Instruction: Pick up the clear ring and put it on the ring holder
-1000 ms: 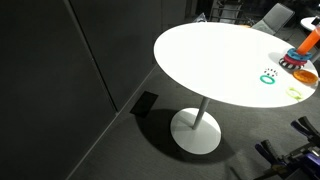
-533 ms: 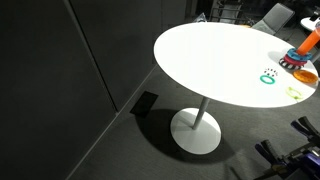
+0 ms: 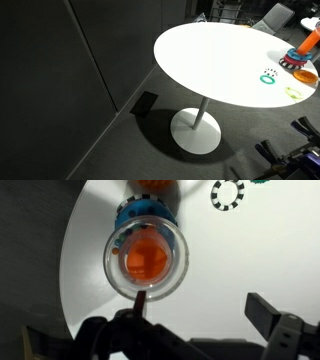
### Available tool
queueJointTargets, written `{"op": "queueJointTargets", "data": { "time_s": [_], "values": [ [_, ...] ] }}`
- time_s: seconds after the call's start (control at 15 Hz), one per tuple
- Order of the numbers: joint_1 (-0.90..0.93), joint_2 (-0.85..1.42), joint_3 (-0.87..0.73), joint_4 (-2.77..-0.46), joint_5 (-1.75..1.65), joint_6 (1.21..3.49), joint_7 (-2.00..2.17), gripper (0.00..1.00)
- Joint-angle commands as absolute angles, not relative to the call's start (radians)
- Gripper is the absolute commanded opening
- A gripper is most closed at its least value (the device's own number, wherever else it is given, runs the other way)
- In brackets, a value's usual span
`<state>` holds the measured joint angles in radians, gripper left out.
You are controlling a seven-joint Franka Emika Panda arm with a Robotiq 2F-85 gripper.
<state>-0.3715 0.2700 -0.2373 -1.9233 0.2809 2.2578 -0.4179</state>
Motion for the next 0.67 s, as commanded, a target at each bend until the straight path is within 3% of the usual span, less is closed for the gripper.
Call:
{"op": "queueJointTargets", "data": {
  "time_s": [0.0,0.6],
  "values": [
    [-0.393,0.274,-0.218,-1.918,0.316,2.286,-0.451,1.0],
    [-0.394,0.281,-0.213,-1.923,0.311,2.295,-0.449,1.0]
  ]
}}
